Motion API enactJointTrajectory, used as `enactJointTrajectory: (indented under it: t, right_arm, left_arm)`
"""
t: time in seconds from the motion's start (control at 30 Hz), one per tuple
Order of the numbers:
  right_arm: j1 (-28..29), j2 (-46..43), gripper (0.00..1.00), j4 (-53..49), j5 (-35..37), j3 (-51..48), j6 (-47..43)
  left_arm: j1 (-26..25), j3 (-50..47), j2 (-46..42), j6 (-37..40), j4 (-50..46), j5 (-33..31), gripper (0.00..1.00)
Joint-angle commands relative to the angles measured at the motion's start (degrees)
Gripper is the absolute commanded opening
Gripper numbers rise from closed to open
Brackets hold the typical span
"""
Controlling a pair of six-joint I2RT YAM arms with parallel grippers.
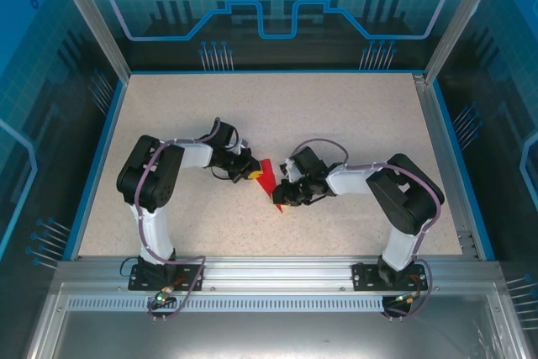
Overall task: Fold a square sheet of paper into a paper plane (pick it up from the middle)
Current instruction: Fold the wing for the fifth time at the center of the table.
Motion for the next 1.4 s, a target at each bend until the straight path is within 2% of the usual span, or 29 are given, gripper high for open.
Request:
enactJointTrajectory:
  t: [0.0,0.57,0.77,0.87,1.07,1.13,1.23,1.37]
  right_arm:
    - [1.2,-0.3,0.20,-7.1,-1.2,-3.6,1.5]
    - [0.8,-7.4,0.23,-12.0,0.9,-5.0,-1.9]
    - [0.1,-11.1,0.26,-15.9,8.5,-1.7,-2.7]
    - [0.1,-12.3,0.30,-18.7,13.8,1.4,-3.4]
    - [0.1,-13.9,0.37,-21.3,22.7,5.7,-3.5]
    - [0.0,-14.2,0.39,-22.1,25.2,6.2,-2.8]
    - [-0.2,-14.7,0.43,-22.2,28.4,5.5,-1.0]
    - [-1.4,-15.1,0.47,-19.9,28.5,2.5,1.5]
  left_arm:
    - [0.1,-1.7,2.6,-0.3,-2.1,-3.9,0.00]
    - [0.1,-1.8,2.1,0.0,-2.4,-4.2,0.00]
    - [-0.1,-1.0,-2.7,0.0,-3.8,-4.1,0.00]
    - [-0.4,1.4,-6.9,1.0,-8.2,-5.9,0.13]
    - [-2.6,7.1,-14.1,3.8,-20.5,-13.7,0.49]
    - [-3.6,8.4,-15.0,3.6,-25.2,-17.3,0.56]
    - [-6.2,10.9,-14.7,3.0,-31.7,-22.4,0.59]
    - [-10.6,14.7,-11.8,2.0,-38.2,-28.3,0.65]
